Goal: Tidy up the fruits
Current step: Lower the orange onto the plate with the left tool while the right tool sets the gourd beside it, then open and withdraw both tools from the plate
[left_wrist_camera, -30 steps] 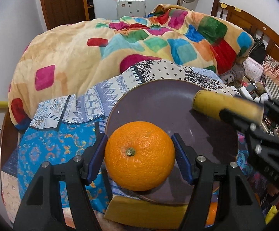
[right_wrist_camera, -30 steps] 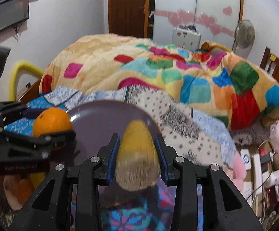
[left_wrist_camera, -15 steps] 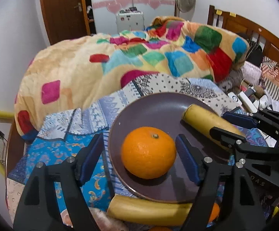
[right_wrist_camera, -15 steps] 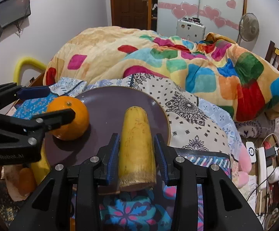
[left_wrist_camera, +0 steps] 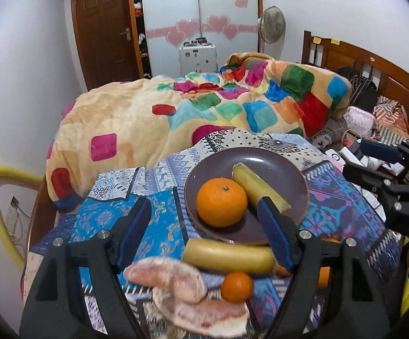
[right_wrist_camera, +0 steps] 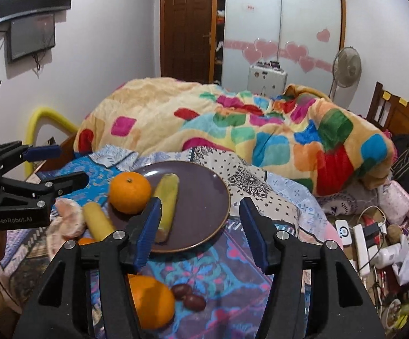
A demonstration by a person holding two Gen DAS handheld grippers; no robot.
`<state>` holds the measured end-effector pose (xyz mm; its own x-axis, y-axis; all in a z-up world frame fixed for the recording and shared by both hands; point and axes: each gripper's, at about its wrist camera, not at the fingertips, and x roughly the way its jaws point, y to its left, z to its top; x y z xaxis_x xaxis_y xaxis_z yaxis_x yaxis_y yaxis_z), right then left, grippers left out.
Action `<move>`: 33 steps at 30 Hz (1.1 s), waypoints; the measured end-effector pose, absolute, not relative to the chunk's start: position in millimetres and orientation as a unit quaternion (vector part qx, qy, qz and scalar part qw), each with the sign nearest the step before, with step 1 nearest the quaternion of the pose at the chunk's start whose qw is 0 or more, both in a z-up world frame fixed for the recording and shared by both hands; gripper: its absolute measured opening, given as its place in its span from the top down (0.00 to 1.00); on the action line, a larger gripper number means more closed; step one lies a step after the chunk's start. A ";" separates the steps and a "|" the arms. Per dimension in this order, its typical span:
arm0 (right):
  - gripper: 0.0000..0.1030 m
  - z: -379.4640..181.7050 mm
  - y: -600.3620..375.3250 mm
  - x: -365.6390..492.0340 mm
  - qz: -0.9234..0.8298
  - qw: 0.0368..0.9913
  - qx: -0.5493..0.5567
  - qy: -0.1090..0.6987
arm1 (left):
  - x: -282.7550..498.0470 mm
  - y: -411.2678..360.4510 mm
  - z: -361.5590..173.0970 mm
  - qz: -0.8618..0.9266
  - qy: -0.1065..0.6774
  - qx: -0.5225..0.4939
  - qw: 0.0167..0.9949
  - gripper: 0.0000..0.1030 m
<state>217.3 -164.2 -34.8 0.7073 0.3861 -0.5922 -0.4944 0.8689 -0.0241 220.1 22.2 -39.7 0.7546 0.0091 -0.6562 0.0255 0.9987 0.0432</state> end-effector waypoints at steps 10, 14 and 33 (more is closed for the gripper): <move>0.34 -32.4 -166.1 165.3 0.238 0.929 -0.091 0.269 | 161.9 21.1 -45.3 -0.020 0.342 0.025 0.939 0.23; 0.29 -45.9 -162.8 151.1 0.238 0.928 -0.099 0.269 | 149.2 20.8 -56.8 -0.022 0.345 0.026 0.938 0.23; 0.28 -119.6 -150.7 153.0 0.239 0.898 -0.125 0.347 | 145.3 14.7 -113.1 -0.043 0.382 0.027 0.923 0.36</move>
